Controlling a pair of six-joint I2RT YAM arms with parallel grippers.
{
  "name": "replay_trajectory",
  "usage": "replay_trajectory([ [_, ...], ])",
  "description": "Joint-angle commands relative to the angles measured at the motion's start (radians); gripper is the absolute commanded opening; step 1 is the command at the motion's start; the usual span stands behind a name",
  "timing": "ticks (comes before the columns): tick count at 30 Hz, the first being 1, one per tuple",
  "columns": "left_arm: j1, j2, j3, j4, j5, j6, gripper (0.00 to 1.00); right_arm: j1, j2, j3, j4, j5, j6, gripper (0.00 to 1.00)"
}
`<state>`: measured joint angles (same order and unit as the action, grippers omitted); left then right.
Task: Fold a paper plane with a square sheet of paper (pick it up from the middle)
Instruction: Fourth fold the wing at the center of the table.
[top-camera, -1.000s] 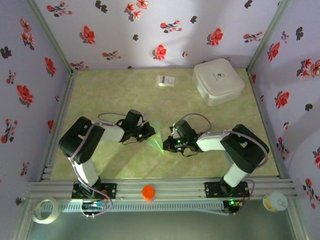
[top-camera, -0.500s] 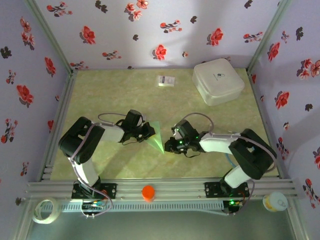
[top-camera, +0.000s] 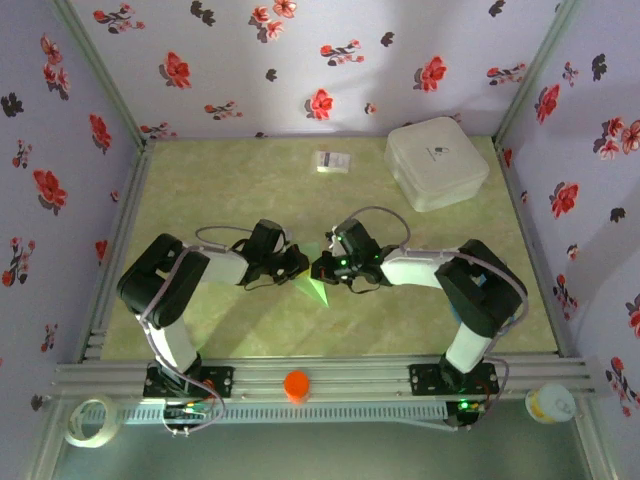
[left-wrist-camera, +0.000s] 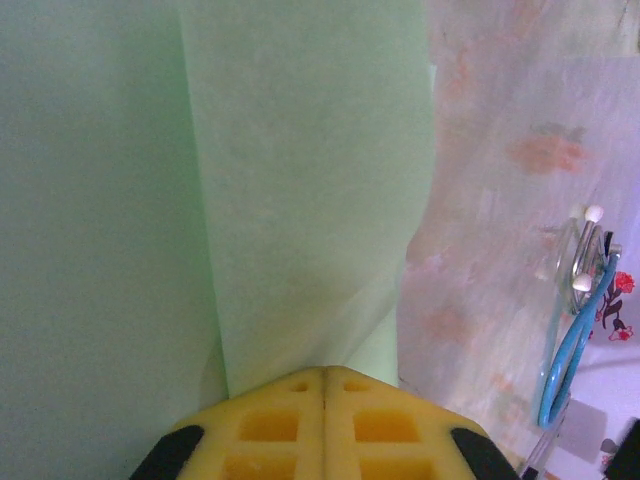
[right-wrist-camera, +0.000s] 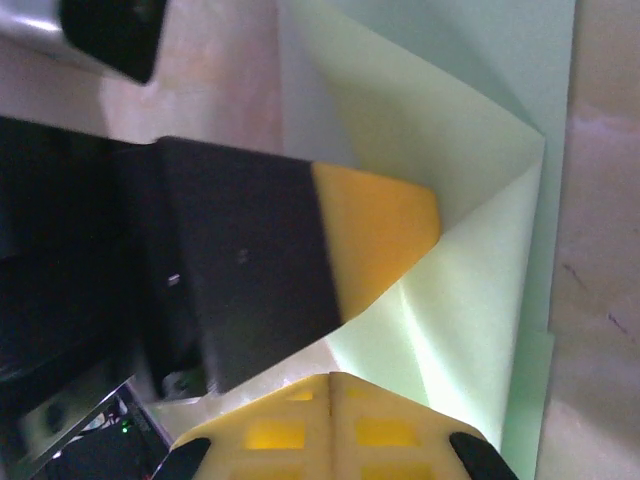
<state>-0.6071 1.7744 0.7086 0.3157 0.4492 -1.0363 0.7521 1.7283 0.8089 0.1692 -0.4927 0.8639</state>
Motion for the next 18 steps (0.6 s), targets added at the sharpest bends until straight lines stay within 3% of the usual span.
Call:
replay_trajectory([
  [1,-0.002,0.014,-0.027,-0.093,-0.038,0.008,0.05,-0.005,0.045,-0.001,0.032,-0.027,0.024,0.04],
  [18,0.0,0.018,-0.029,-0.101,-0.048,0.005,0.05,0.051,-0.018,-0.19,0.049,-0.038,0.026,0.05],
])
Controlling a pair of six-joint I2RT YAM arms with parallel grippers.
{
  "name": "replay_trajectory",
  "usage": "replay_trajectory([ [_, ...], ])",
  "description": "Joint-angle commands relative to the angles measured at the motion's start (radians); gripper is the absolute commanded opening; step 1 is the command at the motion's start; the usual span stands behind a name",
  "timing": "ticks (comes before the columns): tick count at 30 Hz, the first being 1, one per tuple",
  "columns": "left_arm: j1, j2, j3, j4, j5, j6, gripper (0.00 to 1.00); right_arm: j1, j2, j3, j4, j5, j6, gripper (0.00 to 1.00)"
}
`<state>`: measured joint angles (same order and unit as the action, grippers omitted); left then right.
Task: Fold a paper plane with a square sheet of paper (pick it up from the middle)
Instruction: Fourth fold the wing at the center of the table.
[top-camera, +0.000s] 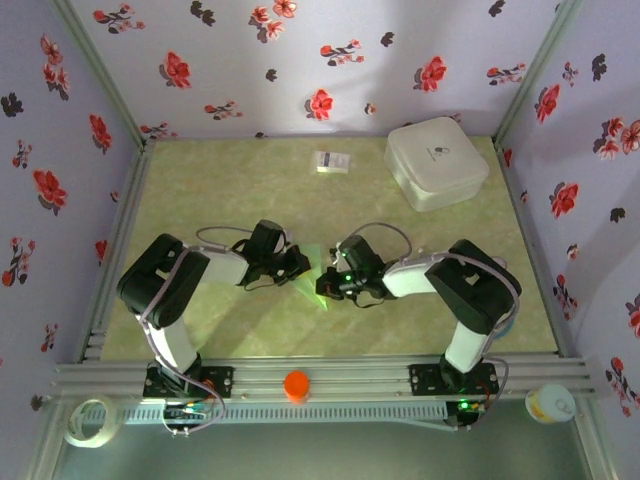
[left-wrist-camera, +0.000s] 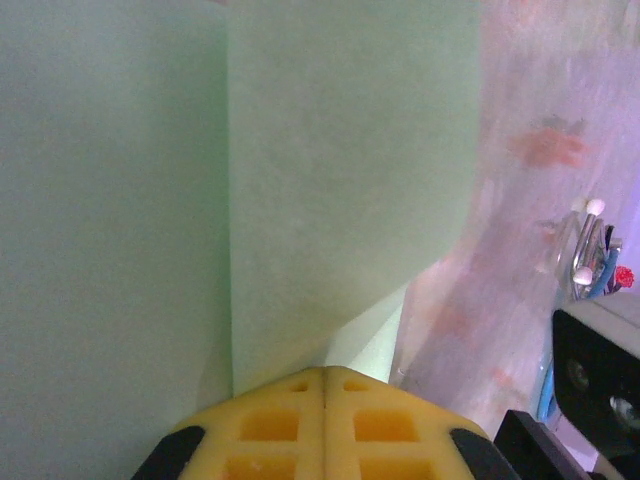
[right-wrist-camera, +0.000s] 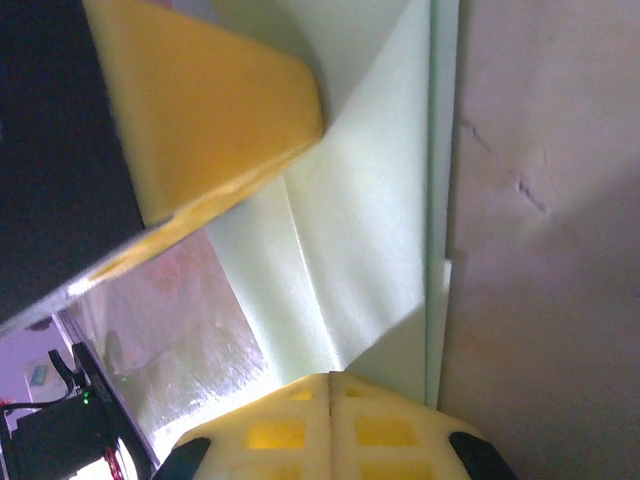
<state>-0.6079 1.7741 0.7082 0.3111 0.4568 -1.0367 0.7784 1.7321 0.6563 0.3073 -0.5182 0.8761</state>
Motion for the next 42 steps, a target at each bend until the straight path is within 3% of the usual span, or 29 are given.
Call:
replay_trajectory([
  [1,0.0,0.019,-0.029,-0.098,-0.058,0.006,0.05,0.03,-0.031,-0.042,-0.101,-0.008,0.009,0.05],
  [24,0.0,0.008,-0.044,-0.096,-0.074,-0.006,0.05,0.1,-0.168,-0.148,-0.167,0.018,0.012,0.04],
  [33,-0.011,-0.05,-0.085,-0.078,-0.119,-0.039,0.04,0.051,-0.302,-0.051,-0.227,0.147,0.007,0.05],
  [42,-0.052,-0.094,-0.15,-0.005,-0.21,-0.125,0.04,0.025,-0.127,0.061,-0.119,0.062,0.038,0.06],
])
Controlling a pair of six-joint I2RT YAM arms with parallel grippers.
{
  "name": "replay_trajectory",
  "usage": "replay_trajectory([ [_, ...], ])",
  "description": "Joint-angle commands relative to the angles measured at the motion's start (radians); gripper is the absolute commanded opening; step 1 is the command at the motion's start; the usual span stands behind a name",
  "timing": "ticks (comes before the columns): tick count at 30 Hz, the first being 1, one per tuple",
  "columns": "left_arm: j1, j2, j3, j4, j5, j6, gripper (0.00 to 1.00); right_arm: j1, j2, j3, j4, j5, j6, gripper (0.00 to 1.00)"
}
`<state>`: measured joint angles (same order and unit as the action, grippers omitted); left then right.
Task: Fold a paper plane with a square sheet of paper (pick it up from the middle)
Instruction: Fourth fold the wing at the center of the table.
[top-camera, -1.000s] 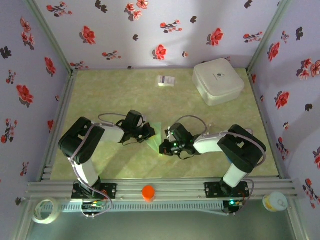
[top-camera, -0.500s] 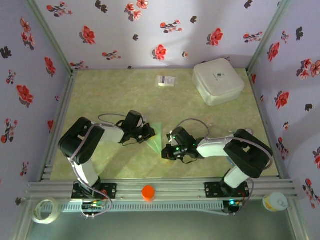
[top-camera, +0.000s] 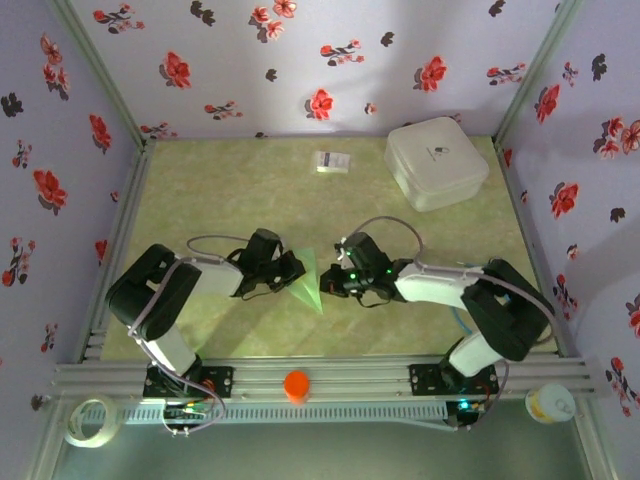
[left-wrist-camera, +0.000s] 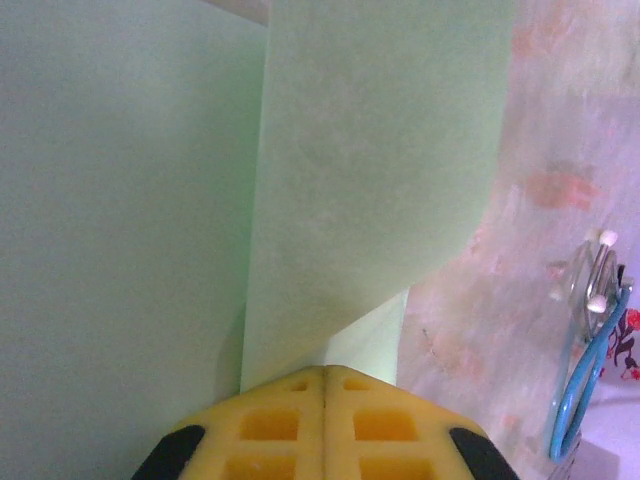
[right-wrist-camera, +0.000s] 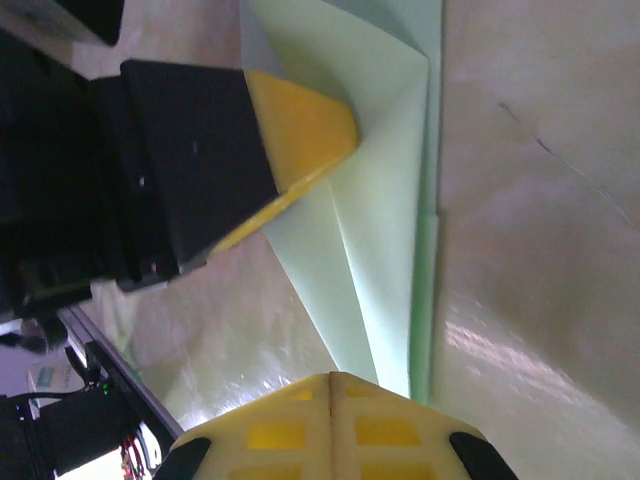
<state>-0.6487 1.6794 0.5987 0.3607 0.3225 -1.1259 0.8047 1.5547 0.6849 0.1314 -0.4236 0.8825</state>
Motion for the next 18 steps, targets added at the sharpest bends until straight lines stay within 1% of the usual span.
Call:
replay_trajectory([
  [1,-0.015,-0.003,-0.042,-0.052,-0.08,-0.04,0.04,-0.001,0.072,0.038,0.084,-0.037,0.045,0.05],
  [6,-0.019,-0.015,-0.049,-0.052,-0.09,-0.042,0.04,-0.002,0.17,0.105,0.093,-0.061,0.043,0.05],
  [11,-0.017,-0.03,-0.042,-0.054,-0.083,-0.023,0.05,-0.002,0.224,0.091,0.002,-0.036,0.011,0.02],
  [15,-0.006,-0.062,-0.007,-0.077,-0.034,0.038,0.11,-0.003,0.238,0.028,-0.025,-0.007,0.0,0.0],
  [18,0.008,-0.094,0.031,-0.153,0.003,0.101,0.13,-0.006,0.248,0.024,-0.028,-0.006,-0.005,0.0],
])
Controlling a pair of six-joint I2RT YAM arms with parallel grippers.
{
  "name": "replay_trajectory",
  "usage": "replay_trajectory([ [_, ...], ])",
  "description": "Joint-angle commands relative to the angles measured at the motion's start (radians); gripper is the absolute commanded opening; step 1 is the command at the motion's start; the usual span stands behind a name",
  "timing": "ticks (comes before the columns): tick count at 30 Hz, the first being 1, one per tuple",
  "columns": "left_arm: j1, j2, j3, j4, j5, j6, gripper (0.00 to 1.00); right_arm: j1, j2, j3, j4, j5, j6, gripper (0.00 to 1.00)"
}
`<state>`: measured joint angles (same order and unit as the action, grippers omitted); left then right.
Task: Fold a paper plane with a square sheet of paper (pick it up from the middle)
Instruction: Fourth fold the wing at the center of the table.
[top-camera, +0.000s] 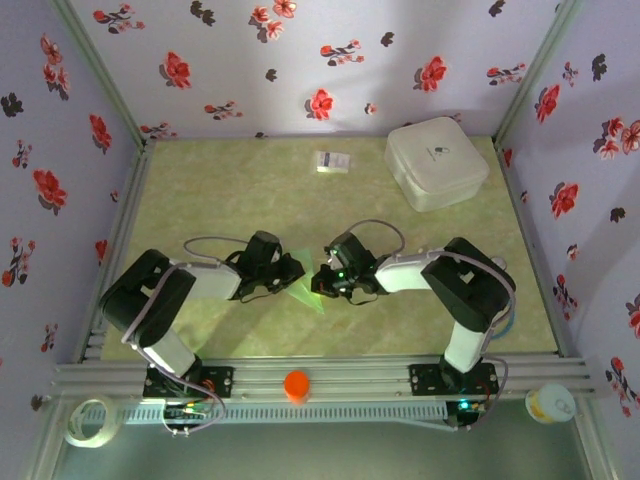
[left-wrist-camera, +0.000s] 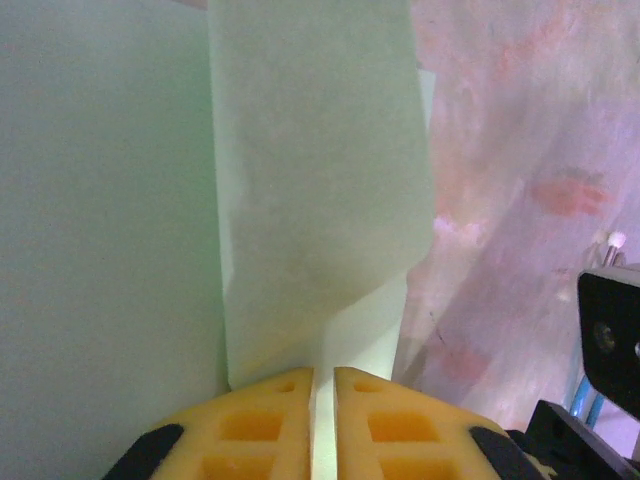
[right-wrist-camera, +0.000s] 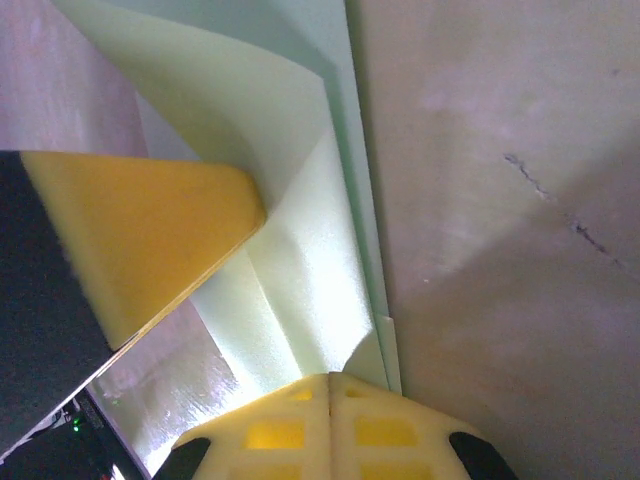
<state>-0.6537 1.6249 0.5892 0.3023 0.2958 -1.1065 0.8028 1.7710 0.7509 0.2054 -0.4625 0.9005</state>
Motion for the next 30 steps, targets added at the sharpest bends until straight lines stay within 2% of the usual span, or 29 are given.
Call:
replay_trajectory([
  [1,0.012,-0.051,0.052,-0.117,0.042,0.095,0.13,-0.004,0.031,-0.039,-0.102,0.032,-0.025,0.0],
  [9,-0.004,-0.038,0.07,-0.156,0.152,0.108,0.03,-0.006,0.012,-0.043,-0.108,0.044,-0.031,0.0],
  [16,-0.018,0.048,0.098,-0.181,0.195,0.111,0.03,-0.007,0.011,-0.05,-0.101,0.047,-0.027,0.0],
  [22,-0.012,0.078,0.127,-0.302,0.108,0.134,0.02,-0.007,0.015,-0.058,-0.104,0.048,-0.029,0.0],
  [30,0.034,0.088,0.144,-0.29,0.083,0.164,0.02,-0.007,0.021,-0.074,-0.095,0.051,-0.029,0.0],
])
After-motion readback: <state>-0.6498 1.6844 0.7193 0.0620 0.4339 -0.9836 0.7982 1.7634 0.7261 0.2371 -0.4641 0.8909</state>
